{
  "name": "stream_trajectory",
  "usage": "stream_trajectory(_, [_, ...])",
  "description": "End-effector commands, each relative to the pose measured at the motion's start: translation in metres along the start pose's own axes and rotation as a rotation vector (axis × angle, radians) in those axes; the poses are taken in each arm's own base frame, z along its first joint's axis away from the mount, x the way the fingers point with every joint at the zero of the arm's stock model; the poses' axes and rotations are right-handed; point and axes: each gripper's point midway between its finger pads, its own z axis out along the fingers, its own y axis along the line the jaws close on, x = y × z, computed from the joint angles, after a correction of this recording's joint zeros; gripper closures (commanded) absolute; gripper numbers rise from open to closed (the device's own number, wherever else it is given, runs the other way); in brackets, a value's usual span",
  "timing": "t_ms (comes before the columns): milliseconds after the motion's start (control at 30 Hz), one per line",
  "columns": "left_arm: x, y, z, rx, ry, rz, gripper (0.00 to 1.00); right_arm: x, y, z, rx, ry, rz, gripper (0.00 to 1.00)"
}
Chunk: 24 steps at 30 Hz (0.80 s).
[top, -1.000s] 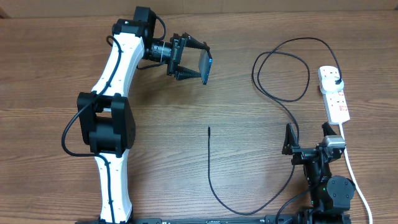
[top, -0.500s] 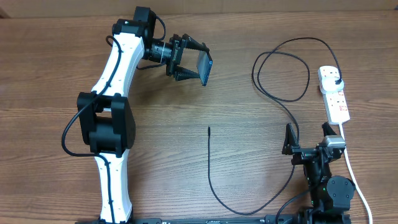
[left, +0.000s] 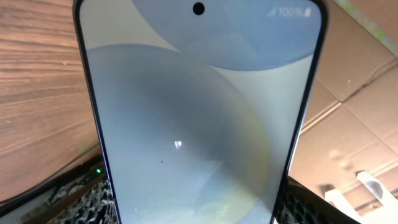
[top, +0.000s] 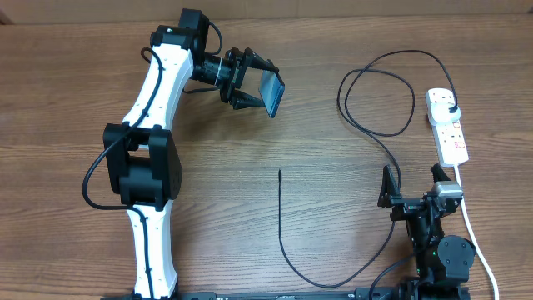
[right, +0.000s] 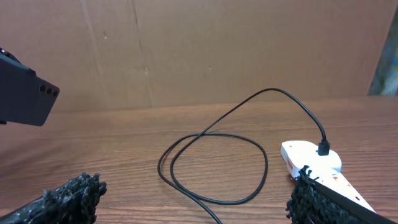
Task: Plug charger to phone and switch on socket
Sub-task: 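Rotate the held phone to face its bottom toward the table center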
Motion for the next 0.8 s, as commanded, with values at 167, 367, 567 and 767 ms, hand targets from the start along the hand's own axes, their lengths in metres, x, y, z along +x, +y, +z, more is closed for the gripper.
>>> stream_trajectory(167, [-0.018,0.007,-0.008,-0.09,-0.131,0.043,0.96,0.002,0.0,0.0,0.003,-0.005,0.005,0.0])
stream_trajectory(367, [-0.034,0.029,-0.014,-0.207,-0.238,0.01,0.96,0.002,0.0,0.0,0.003,-0.005,0.006,0.0])
stream_trajectory(567, [-0.046,0.056,-0.025,-0.344,-0.34,-0.04,0.96,0.002,0.0,0.0,0.003,-0.005,0.005,0.0])
stream_trajectory(767, [-0.048,0.073,-0.034,-0.431,-0.386,-0.078,0.96,0.002,0.0,0.0,0.003,-0.005,0.005,0.0])
